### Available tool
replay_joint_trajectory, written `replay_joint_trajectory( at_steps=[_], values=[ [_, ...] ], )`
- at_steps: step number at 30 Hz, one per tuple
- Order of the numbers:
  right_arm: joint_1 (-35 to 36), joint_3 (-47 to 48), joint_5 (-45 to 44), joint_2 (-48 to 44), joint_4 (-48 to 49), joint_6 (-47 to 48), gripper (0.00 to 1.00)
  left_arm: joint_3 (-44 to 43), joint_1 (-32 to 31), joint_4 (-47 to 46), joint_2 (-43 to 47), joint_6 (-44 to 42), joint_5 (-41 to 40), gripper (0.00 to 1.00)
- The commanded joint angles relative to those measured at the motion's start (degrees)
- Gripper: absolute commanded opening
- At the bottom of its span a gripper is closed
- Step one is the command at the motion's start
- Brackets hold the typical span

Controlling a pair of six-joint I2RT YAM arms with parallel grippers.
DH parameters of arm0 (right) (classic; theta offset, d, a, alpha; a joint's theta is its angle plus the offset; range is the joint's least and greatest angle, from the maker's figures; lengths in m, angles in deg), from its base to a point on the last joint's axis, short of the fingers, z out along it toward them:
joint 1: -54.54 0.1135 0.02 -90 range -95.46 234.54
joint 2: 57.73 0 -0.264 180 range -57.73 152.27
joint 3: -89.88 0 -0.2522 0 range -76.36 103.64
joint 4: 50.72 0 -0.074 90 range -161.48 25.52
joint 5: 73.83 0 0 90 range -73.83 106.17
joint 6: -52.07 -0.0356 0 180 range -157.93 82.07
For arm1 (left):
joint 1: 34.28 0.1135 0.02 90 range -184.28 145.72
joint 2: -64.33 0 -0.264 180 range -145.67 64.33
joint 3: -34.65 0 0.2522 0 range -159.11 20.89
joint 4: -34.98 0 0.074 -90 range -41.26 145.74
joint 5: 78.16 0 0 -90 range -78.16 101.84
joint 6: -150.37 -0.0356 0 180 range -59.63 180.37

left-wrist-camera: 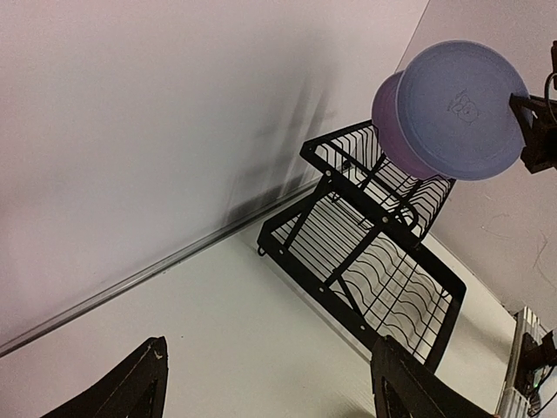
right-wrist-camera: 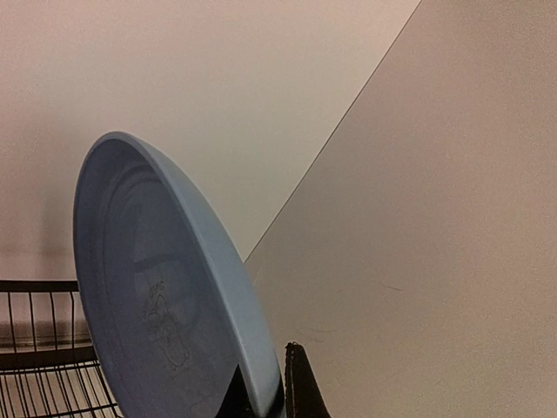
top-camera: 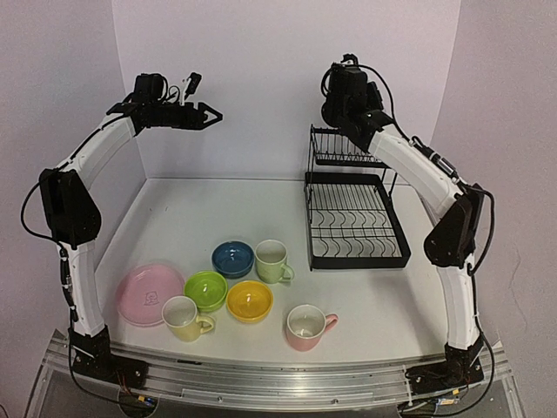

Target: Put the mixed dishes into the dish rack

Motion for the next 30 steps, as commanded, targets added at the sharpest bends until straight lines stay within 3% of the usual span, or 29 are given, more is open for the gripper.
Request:
replay_joint_trajectory(
  at_steps=[1,30],
  values=[
    [0.26,-1.62,-2.92,0.21,3.92,-2.76,0.00,0.07,0.41,-0.40,2.53,0.05,0.87,0.80],
    [-2.01,-7.34,-4.77,1.38,4.12,-8.92,0.00,0.98,1.13,-0.30,3.00,0.10,1.25,0.80]
  ],
)
